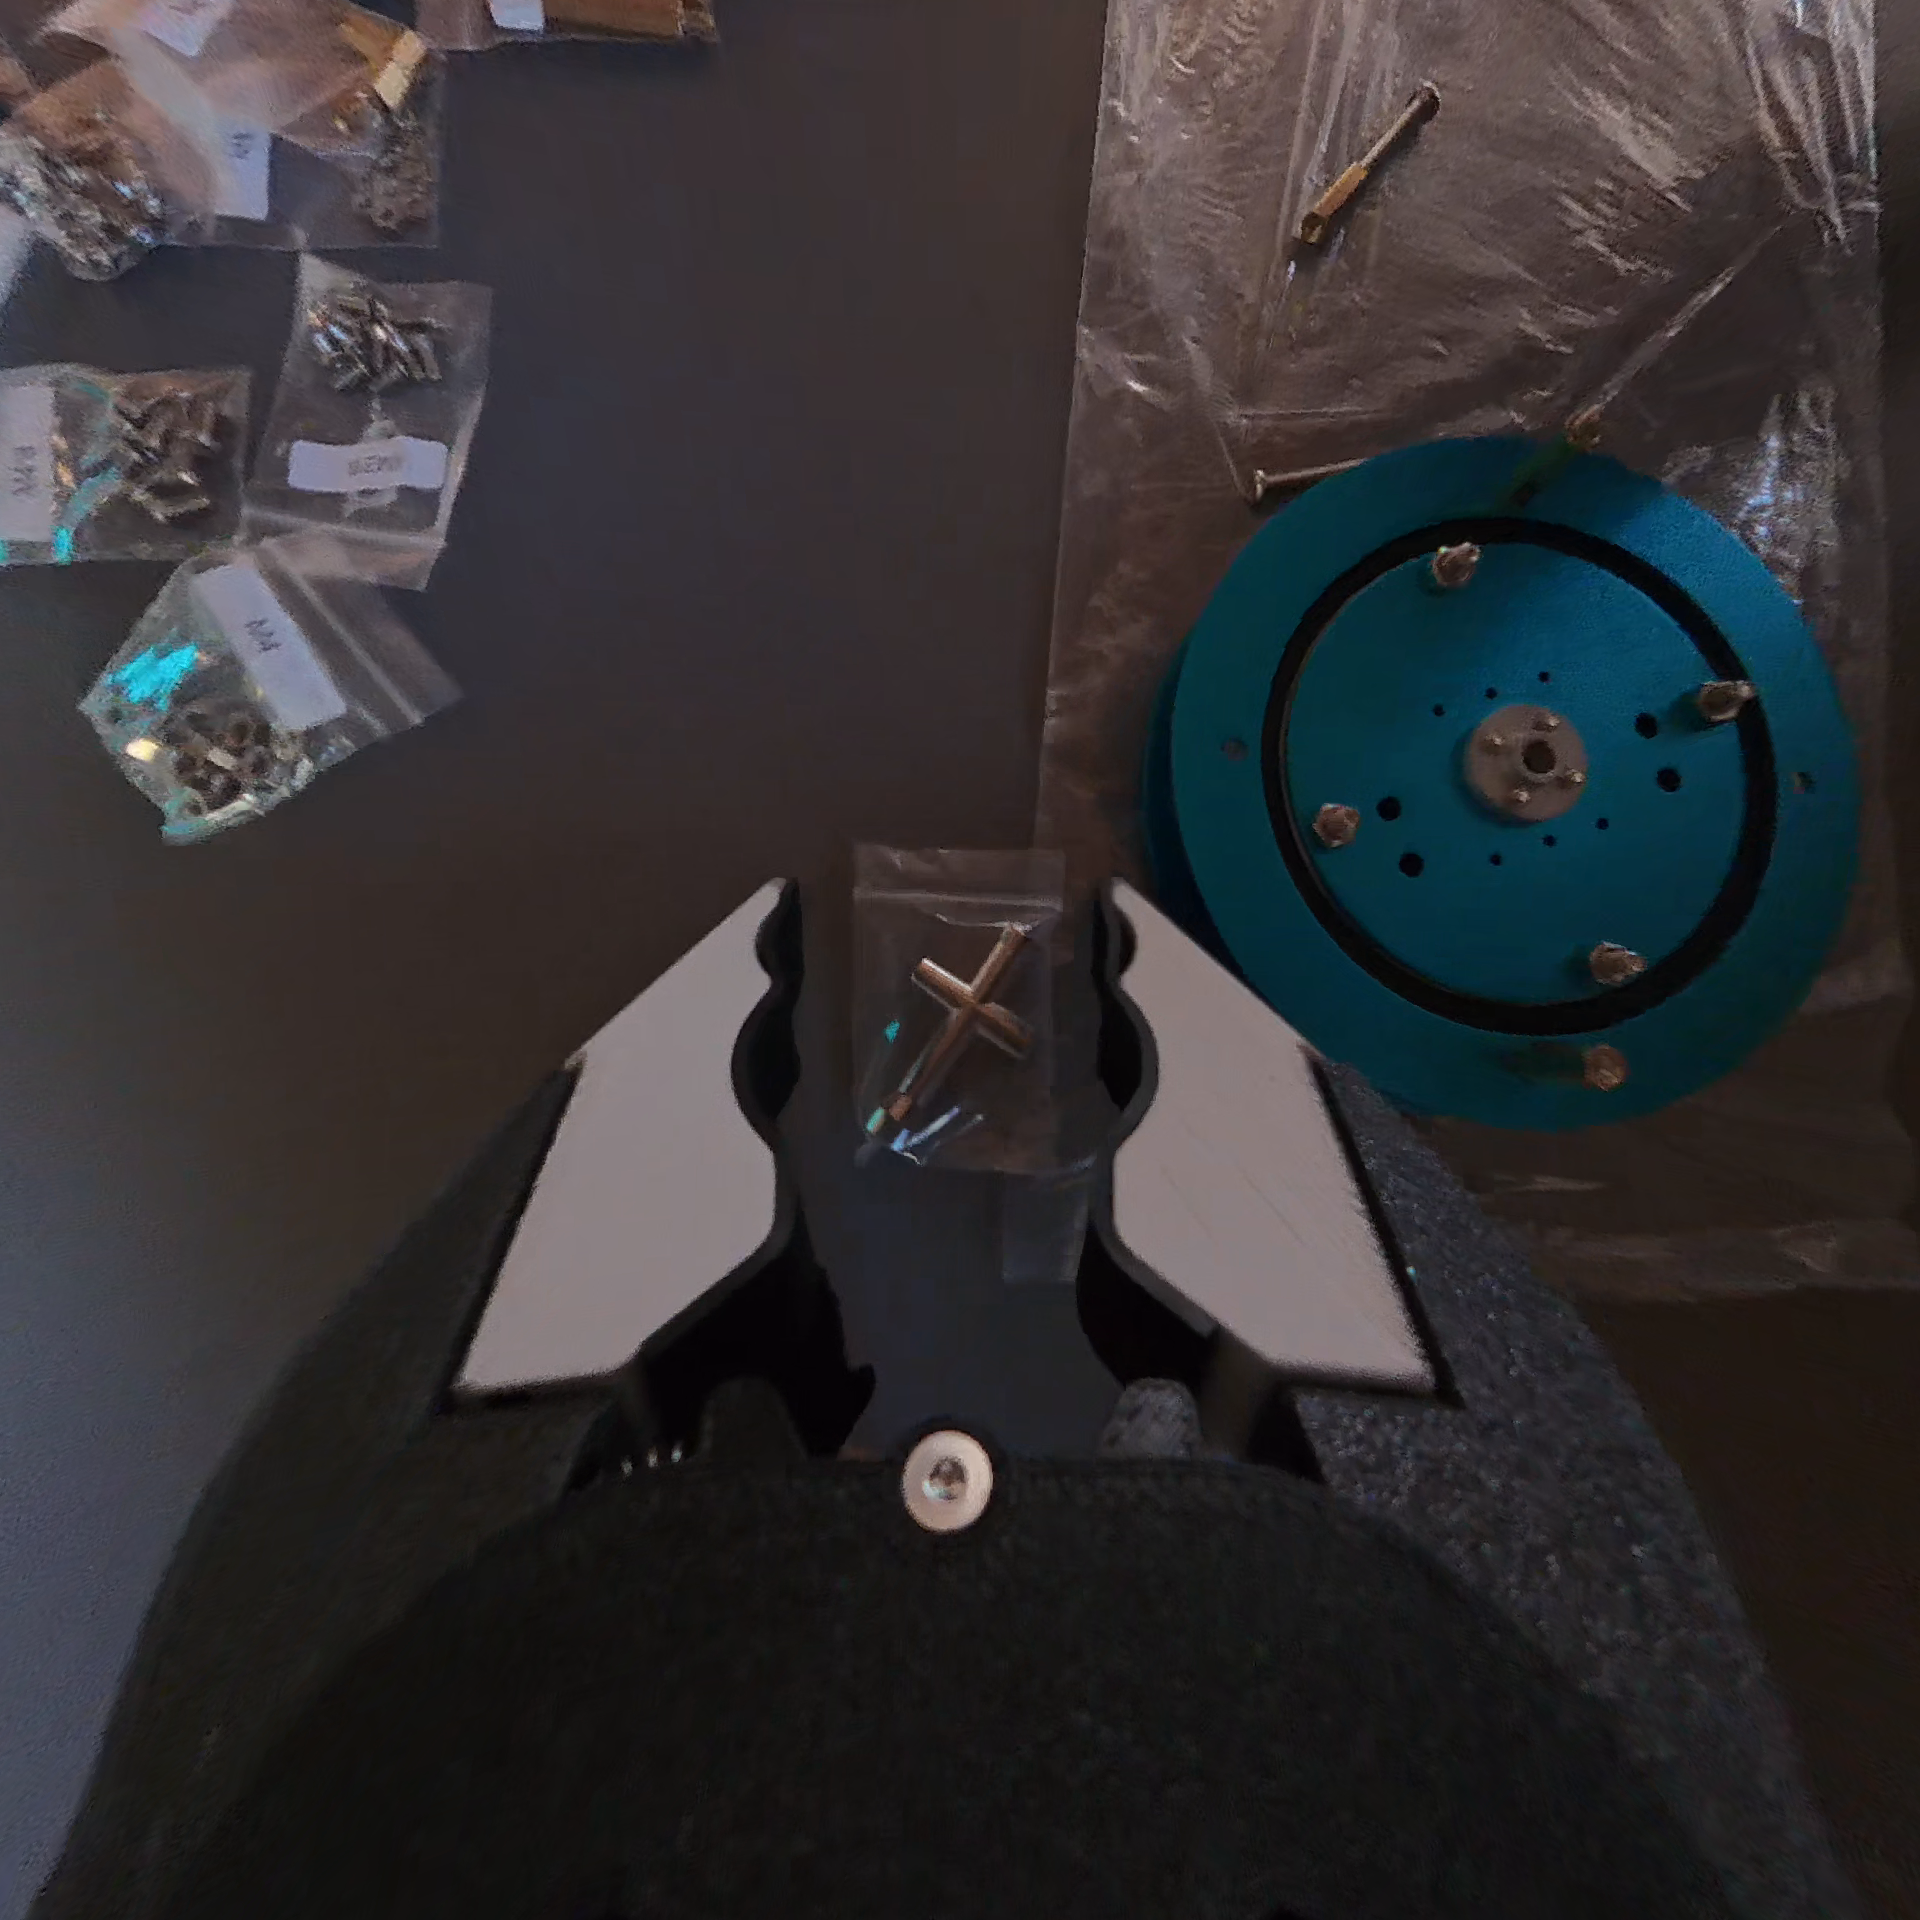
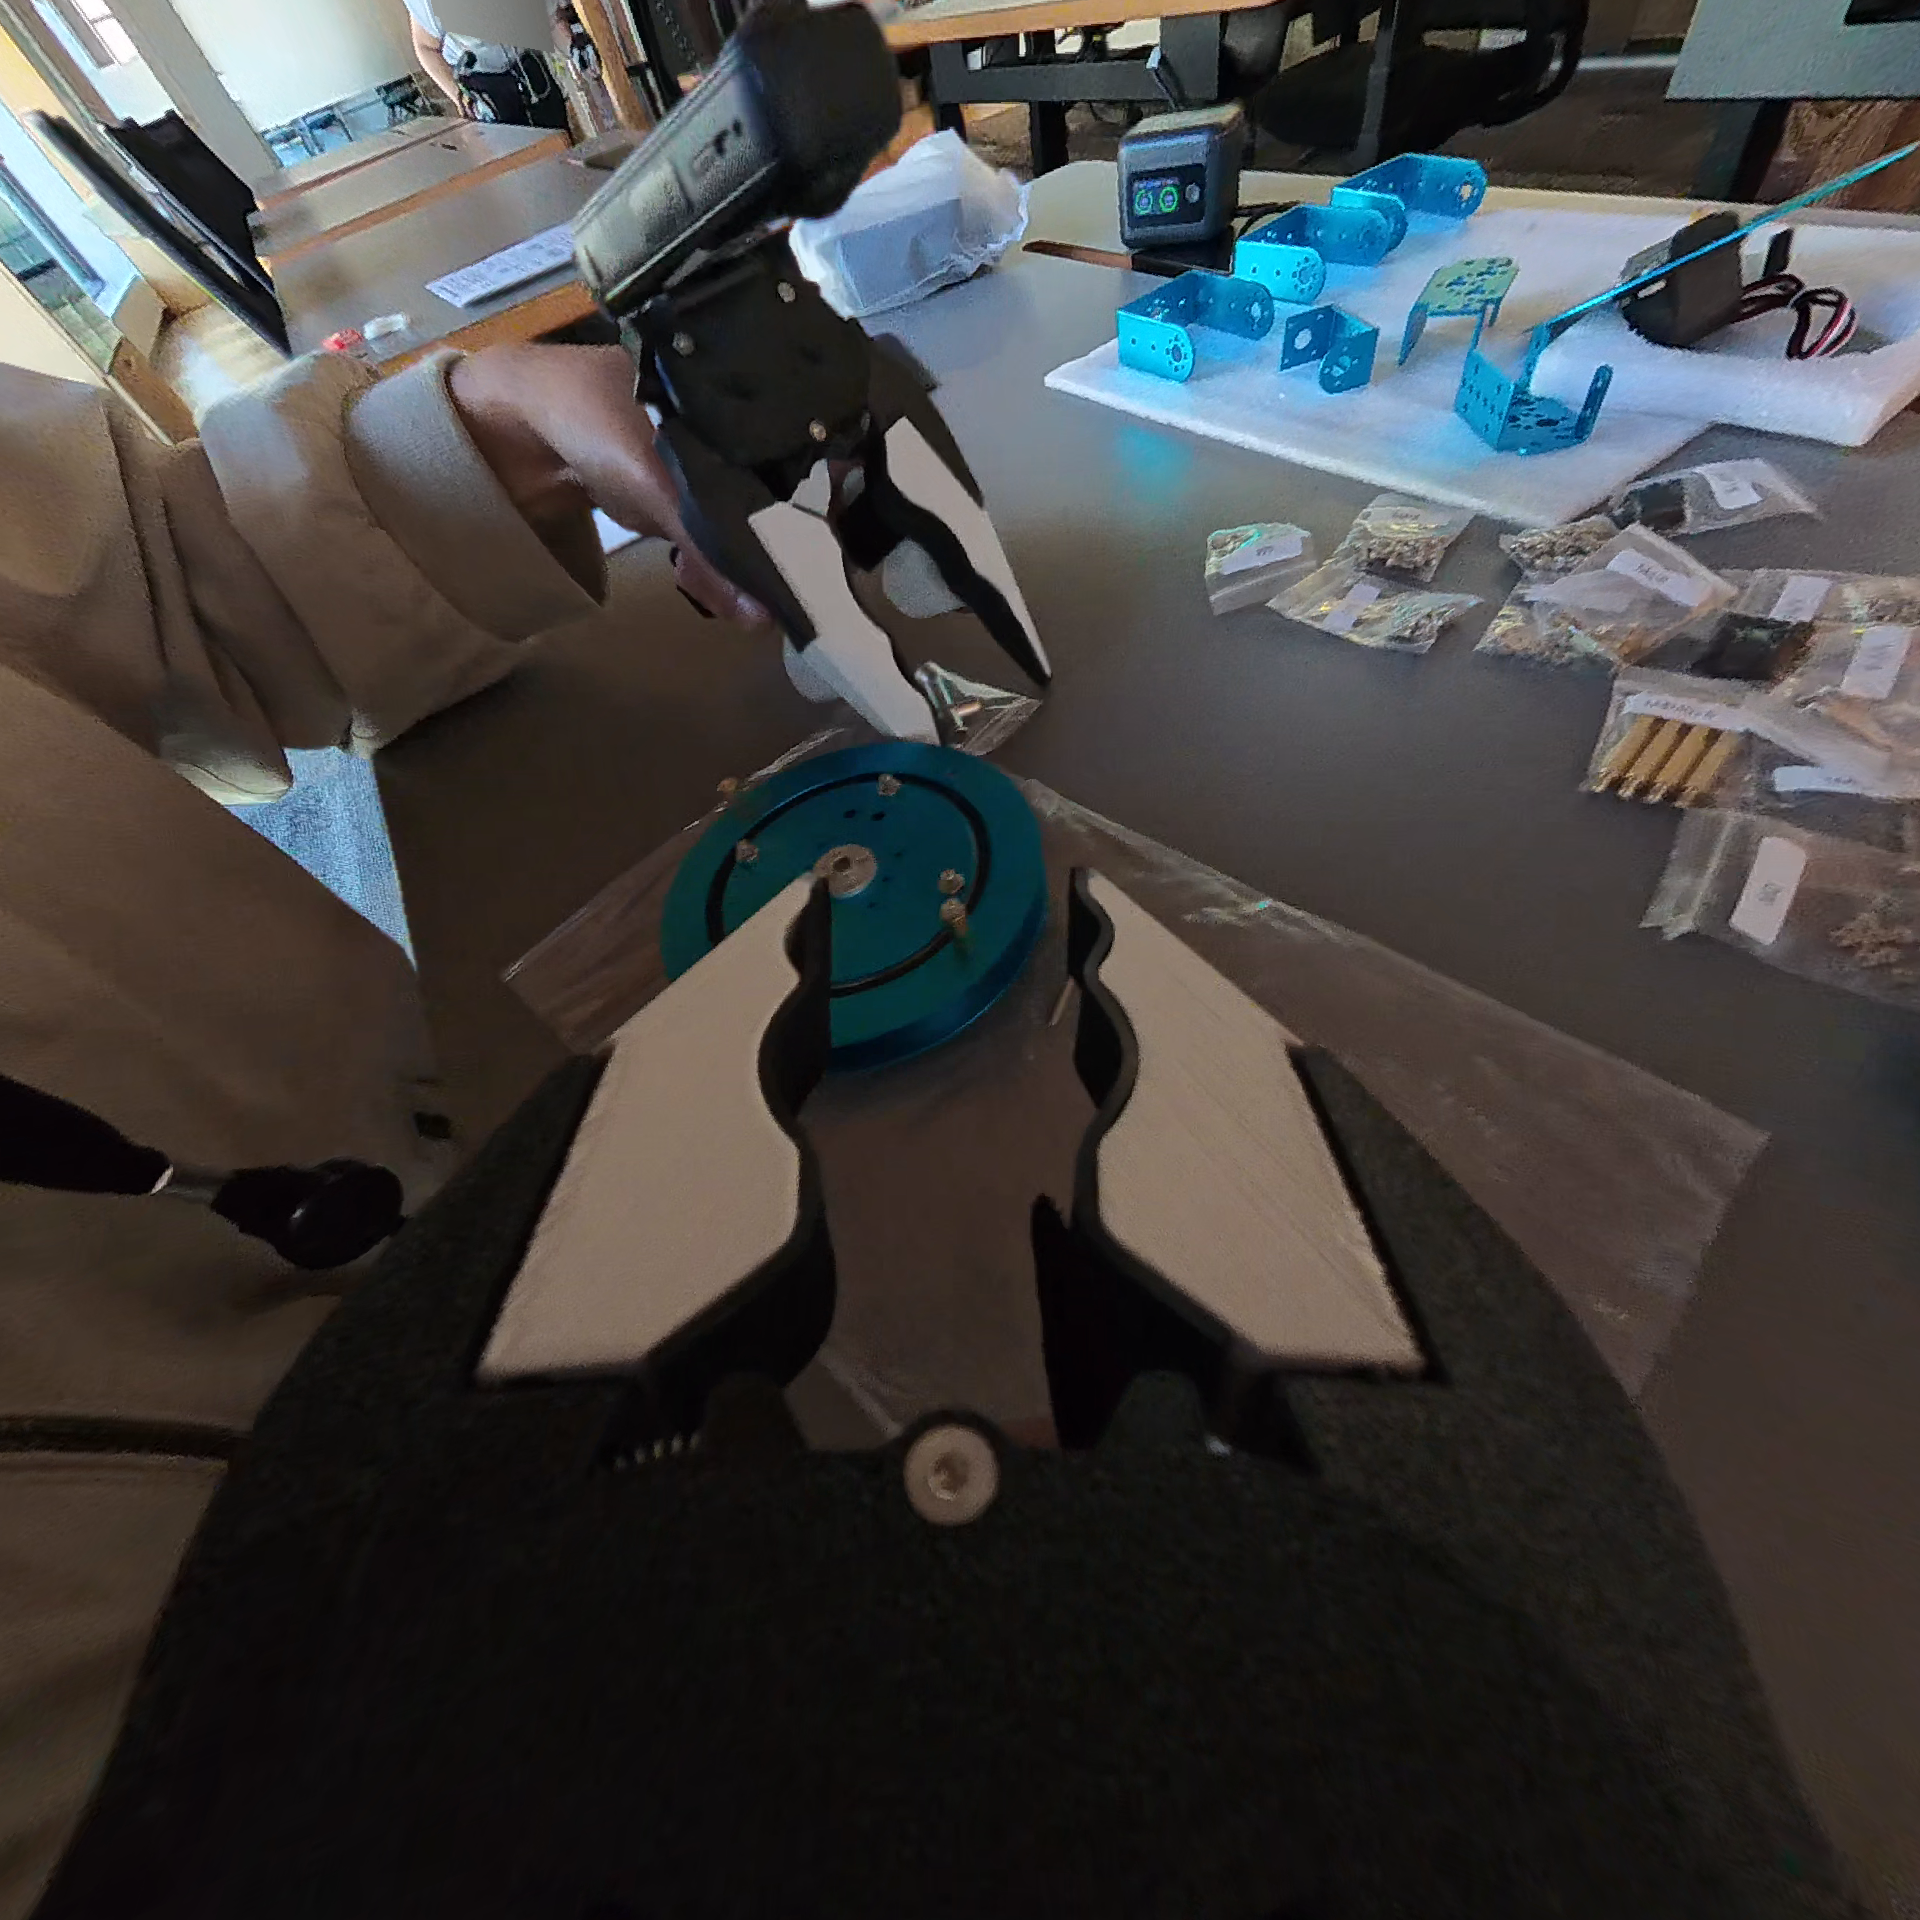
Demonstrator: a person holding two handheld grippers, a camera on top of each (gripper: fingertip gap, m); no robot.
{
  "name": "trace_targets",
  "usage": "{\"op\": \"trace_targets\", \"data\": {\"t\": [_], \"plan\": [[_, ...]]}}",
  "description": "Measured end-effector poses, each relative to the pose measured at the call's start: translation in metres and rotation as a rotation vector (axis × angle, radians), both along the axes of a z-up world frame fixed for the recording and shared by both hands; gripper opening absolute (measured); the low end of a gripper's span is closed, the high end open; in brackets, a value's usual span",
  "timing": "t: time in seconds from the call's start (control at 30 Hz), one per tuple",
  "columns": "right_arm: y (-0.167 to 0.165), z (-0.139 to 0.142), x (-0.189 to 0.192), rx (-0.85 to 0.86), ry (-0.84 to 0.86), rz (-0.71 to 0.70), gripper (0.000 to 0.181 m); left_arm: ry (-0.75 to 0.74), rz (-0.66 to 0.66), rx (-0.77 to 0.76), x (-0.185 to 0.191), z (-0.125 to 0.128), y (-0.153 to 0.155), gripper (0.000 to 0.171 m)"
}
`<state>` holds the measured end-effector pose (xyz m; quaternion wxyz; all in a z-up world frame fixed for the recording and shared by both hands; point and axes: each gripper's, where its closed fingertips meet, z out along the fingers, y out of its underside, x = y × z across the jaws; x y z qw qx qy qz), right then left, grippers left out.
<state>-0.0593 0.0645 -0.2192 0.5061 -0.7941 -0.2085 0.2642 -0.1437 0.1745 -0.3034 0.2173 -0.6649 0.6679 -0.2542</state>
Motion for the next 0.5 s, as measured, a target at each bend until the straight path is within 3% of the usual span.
{"op": "trace_targets", "data": {"t": [0.1, 0.27, 0.4, 0.5], "plan": [[0.012, 0.002, 0.009, 0.010, -0.027, 0.003, 0.042, -0.015, -0.013, 0.026, 0.001, 0.000, 0.002, 0.040], [0.035, -0.004, 0.002, -0.072, -0.007, 0.102, 0.037, -0.062, -0.017, 0.038, 0.003, 0.000, 0.003, 0.039], [0.085, -0.032, -0.015, -0.374, 0.057, 0.137, 0.046, -0.119, -0.028, 0.070, 0.003, 0.003, 0.001, 0.037], [0.111, -0.050, -0.038, -0.551, 0.150, 0.216, 0.041, -0.203, -0.035, 0.120, 0.002, 0.016, 0.002, 0.025]]}}
